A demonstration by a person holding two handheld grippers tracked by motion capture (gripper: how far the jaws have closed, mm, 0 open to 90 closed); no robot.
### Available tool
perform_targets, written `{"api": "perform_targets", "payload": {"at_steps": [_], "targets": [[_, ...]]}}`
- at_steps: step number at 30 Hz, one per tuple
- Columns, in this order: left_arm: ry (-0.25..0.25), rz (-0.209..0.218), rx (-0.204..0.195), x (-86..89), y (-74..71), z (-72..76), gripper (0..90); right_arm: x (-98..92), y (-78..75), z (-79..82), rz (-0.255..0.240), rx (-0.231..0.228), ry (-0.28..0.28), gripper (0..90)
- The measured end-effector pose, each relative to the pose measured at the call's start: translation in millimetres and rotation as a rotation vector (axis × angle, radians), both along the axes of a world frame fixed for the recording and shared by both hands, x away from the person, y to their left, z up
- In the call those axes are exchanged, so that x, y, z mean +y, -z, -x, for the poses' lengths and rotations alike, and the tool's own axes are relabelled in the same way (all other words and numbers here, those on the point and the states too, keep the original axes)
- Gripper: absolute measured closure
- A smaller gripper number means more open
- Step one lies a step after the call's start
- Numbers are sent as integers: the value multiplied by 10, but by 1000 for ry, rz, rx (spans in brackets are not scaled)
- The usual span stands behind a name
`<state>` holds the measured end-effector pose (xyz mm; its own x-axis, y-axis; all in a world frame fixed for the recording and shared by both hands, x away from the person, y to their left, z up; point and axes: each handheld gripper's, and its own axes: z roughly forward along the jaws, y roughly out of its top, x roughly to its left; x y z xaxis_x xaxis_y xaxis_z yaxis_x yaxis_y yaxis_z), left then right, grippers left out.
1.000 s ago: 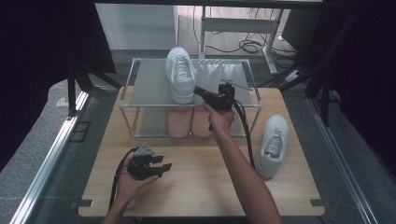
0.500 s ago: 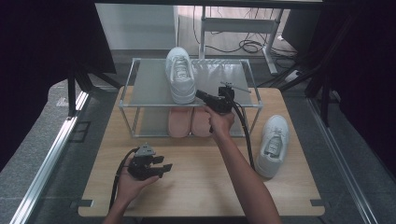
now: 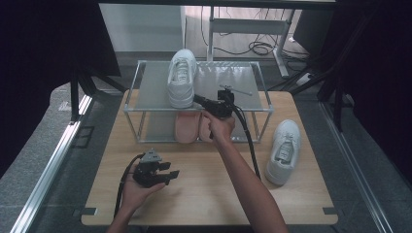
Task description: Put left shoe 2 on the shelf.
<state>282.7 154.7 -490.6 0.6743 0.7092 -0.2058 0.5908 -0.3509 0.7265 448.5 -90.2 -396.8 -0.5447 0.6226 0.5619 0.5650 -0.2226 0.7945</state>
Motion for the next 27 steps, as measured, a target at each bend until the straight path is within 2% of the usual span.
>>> {"api": "perform_targets", "payload": {"at_steps": [5,9,18,27], "targets": [[-1,2,0,5,0,0,496,-1,0,5,9,-11,-2,900],[-4,3,2,11,4,-3,496,-66,-78,49,20,-38,4,900],[-7,-3,5,20,10,-5,495,-333,-145,163,26,-63,26,900],[-17,-5,8,49,17,-20,492,-622,-159,354,34,-99,30,897]]}}
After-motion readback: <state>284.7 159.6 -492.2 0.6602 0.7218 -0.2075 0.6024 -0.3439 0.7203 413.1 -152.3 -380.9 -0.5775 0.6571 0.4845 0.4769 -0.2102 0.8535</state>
